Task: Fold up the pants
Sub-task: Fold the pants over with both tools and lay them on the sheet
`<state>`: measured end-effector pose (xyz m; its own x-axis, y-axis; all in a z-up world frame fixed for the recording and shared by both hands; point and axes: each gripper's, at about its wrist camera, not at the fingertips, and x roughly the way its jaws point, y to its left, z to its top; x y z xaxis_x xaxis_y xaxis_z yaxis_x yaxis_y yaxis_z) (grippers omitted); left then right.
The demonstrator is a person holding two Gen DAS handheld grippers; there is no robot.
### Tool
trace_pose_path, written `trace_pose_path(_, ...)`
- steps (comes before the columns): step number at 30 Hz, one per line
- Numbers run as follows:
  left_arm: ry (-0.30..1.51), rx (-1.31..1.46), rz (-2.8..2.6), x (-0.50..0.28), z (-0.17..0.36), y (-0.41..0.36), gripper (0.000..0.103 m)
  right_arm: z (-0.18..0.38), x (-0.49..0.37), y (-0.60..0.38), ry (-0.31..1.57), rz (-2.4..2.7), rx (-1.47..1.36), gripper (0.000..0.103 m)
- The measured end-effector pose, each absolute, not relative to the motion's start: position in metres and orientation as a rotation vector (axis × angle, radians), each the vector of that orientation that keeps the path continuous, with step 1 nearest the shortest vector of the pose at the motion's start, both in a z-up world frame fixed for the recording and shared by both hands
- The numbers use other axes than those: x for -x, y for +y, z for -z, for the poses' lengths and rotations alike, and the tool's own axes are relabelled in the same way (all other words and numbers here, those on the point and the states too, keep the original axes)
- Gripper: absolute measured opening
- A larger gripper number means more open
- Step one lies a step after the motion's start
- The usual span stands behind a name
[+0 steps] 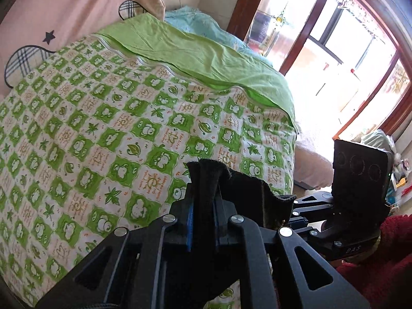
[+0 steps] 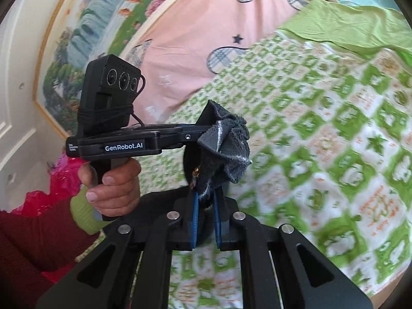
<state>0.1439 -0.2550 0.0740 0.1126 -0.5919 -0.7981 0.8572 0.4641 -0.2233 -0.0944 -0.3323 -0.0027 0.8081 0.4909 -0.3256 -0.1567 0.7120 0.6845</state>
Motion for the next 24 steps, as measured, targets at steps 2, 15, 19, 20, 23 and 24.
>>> trace_pose_path(2,0.949,-0.304,1.067,-0.137,-0.084,-0.235,0.010,-0.004,0.091,-0.321,0.509,-0.426,-0.679,0.011)
trace_pose_path(15,0.894,-0.145,0.915,-0.122,-0.094,-0.120,0.010,-0.023,0.055,-0.231,0.554,-0.627,-0.561,0.011)
trace_pose_path(19,0.904,-0.083,0.852,-0.120,-0.082,-0.086,0.010,-0.017,0.049,-0.202,0.590,-0.675,-0.526,0.011)
trace_pose_path(20,0.909,-0.062,0.837,-0.120,-0.078,-0.076,0.010,-0.014,0.046,-0.195,0.597,-0.684,-0.515,0.011)
trace_pose_path(23,0.930,-0.017,0.794,-0.120,-0.064,-0.055,0.010,-0.006,0.035,-0.176,0.624,-0.706,-0.495,0.011)
trace_pose_path(24,0.936,-0.008,0.782,-0.119,-0.061,-0.051,0.010,-0.004,0.034,-0.172,0.632,-0.712,-0.492,0.011)
